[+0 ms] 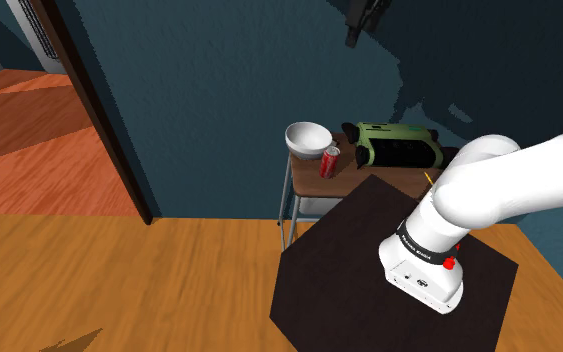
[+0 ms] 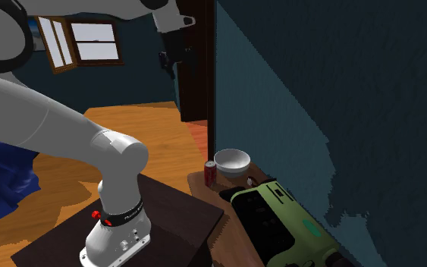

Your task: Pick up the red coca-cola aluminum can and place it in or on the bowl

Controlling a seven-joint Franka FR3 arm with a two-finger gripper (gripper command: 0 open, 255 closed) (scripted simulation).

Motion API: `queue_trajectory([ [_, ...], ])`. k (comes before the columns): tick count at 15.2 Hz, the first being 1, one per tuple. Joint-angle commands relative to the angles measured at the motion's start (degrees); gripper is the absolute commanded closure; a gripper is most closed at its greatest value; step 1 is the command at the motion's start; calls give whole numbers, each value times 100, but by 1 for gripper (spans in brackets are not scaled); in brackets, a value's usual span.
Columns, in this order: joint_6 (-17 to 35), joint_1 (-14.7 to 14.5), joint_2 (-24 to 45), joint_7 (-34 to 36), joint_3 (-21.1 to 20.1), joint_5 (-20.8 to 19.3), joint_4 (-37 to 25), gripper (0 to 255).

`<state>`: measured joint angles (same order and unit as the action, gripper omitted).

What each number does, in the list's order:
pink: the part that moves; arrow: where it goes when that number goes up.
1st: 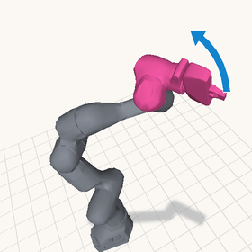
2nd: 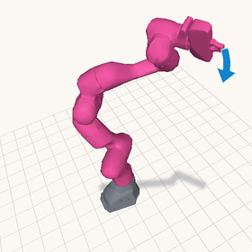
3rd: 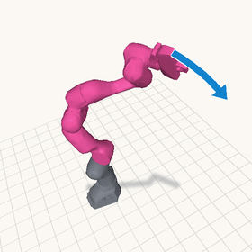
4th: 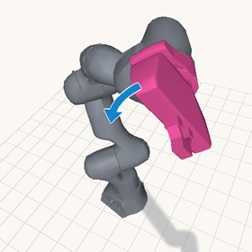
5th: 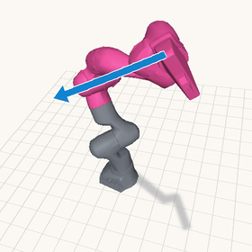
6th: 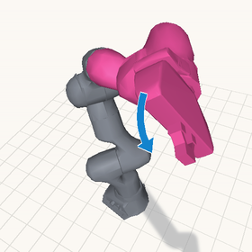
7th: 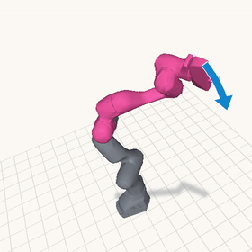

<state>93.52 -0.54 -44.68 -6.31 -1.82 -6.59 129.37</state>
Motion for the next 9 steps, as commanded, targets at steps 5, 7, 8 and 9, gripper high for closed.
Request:
queue_trajectory([
  [5,610,49,16,-88,222,-34,696,0],
  [7,925,80,64,-134,333,-56,1014,0],
  [8,1085,98,100,-158,390,-68,1165,0],
  [9,1249,116,143,-182,446,-80,1311,0],
])
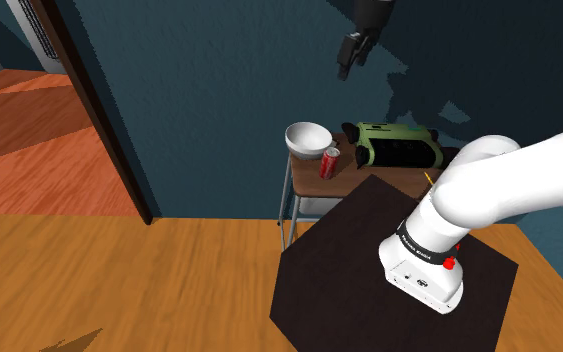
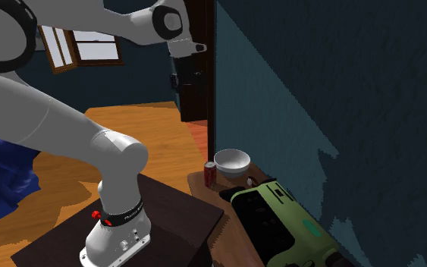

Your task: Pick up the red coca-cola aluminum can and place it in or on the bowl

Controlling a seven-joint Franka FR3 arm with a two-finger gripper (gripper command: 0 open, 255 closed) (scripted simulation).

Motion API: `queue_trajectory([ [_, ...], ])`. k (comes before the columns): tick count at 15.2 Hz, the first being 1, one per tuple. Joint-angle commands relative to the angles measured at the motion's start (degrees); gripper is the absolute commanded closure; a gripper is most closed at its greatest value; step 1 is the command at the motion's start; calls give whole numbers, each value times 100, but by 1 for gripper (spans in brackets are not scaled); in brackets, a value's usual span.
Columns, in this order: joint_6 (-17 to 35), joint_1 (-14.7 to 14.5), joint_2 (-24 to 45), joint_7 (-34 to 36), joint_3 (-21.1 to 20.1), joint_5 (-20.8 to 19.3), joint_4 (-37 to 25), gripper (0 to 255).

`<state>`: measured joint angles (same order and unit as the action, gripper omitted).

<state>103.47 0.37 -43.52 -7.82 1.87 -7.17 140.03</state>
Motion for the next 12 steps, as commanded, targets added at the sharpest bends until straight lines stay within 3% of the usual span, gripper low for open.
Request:
queue_trajectory([
  [1,419,43,77,-57,133,-36,387,0],
  [12,2447,244,1243,-384,790,-170,1554,0],
])
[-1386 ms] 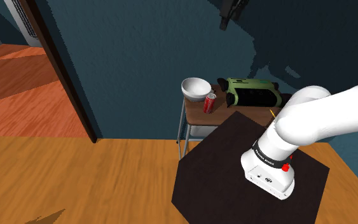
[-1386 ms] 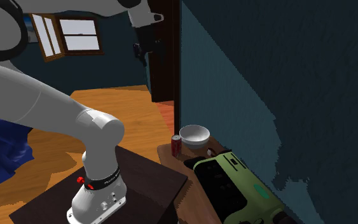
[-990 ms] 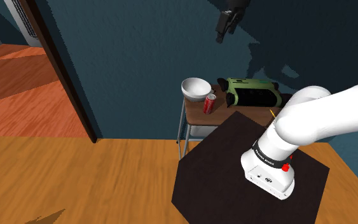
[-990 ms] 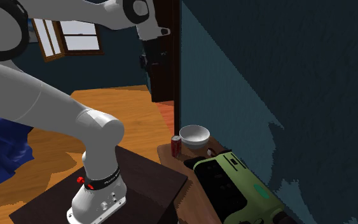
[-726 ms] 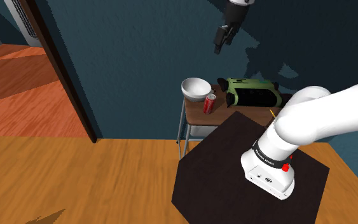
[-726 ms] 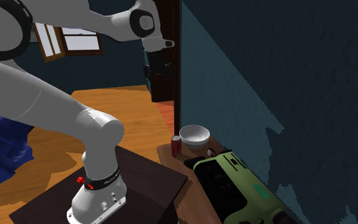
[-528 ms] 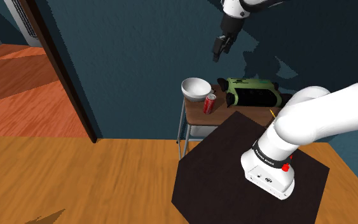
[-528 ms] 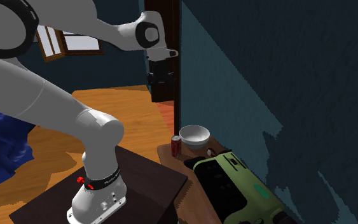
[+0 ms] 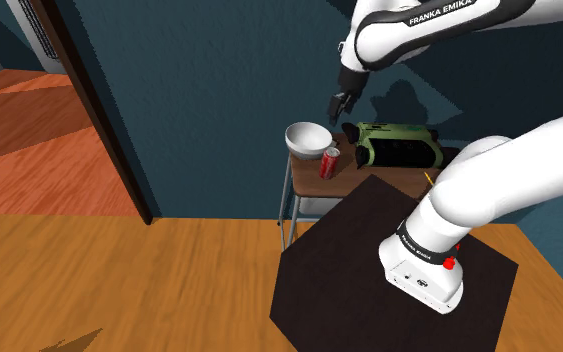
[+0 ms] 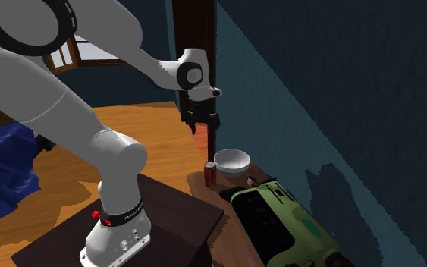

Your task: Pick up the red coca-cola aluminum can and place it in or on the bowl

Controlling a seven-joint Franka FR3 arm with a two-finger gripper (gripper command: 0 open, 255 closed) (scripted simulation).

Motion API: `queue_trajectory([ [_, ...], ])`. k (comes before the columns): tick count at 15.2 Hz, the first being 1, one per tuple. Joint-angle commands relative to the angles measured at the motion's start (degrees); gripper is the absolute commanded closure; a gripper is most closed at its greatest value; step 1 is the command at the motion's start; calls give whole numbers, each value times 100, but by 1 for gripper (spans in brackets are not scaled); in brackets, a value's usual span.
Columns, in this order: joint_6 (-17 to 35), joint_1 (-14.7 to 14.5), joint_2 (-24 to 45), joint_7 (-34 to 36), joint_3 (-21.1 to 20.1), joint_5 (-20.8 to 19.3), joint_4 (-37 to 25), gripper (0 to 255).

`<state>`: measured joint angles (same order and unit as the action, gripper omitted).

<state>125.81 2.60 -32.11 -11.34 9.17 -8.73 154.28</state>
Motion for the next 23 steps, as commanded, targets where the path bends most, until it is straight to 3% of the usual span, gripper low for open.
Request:
queue_trajectory([
  [1,417,34,270,-70,122,-16,195,0],
  [10,2259,-17,2144,-633,681,308,441,0],
  [17,2992,-120,2838,-847,738,606,496,0],
  [23,3052,-126,2899,-873,737,643,496,0],
])
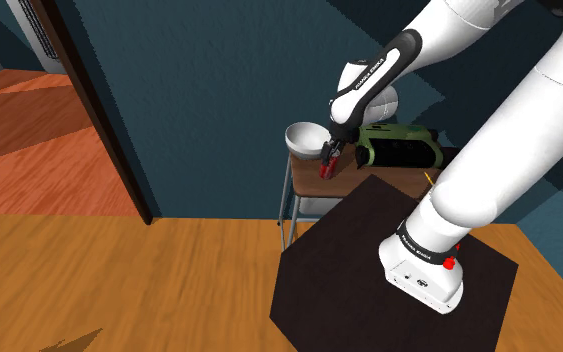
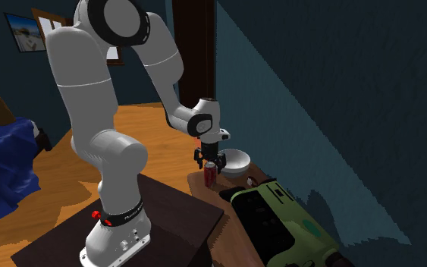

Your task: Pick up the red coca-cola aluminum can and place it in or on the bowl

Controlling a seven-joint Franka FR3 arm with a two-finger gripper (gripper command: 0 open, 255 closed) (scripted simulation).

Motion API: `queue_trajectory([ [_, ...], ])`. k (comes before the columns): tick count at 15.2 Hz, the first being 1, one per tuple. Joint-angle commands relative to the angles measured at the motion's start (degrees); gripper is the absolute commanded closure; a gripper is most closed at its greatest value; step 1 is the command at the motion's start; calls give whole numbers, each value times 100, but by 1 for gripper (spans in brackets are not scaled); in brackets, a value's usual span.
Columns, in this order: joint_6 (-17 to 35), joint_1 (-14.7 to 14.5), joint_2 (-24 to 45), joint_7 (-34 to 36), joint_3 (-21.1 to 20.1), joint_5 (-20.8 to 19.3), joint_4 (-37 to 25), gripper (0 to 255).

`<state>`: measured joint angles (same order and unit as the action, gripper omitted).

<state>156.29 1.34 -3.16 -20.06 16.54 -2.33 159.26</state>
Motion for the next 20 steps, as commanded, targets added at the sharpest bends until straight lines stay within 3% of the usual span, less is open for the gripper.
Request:
queue_trajectory([
  [1,3,-1,4,-2,0,3,-2,0],
  [2,3,-1,4,-2,0,3,-2,0],
  [3,2,0,4,-2,0,2,-2,255],
  [12,3,-1,4,-2,0,3,-2,255],
  [20,-835,108,-789,248,-53,-346,-64,255],
])
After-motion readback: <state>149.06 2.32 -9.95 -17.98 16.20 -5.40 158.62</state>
